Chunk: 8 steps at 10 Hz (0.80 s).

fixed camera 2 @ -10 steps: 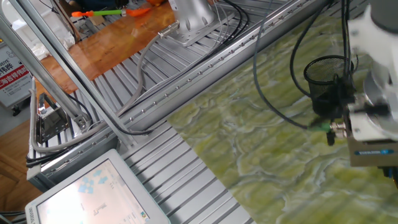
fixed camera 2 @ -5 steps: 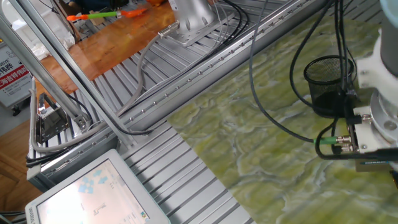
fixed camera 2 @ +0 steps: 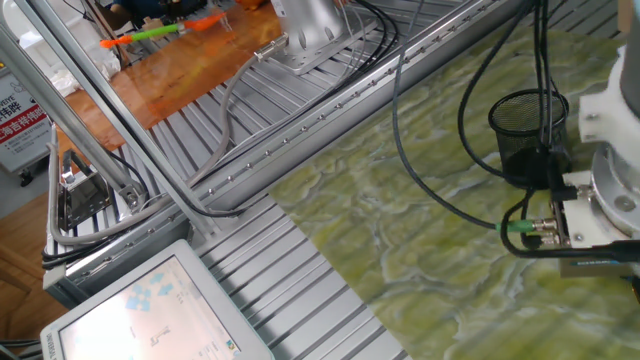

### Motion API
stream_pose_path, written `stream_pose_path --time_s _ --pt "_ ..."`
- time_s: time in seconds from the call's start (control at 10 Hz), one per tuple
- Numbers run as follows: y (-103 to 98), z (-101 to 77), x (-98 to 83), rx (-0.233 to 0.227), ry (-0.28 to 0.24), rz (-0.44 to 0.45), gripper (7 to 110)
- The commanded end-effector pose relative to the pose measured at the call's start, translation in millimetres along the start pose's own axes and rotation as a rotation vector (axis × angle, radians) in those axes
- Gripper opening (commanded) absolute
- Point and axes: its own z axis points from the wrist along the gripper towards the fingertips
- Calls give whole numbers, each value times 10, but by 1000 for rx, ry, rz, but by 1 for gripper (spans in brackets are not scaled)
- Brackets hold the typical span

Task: Put the pen into the pen holder

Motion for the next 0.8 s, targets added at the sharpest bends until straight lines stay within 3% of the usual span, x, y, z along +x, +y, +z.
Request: stream_pose_path --time_s 0.0,0.1,0.2,0.7 --pt "62 4 -140 23 -41 -34 44" --pt "18 22 -96 57 -15 -31 44" --pt "46 42 -101 53 -10 -38 44" --pt "77 42 -131 -14 -32 -54 44"
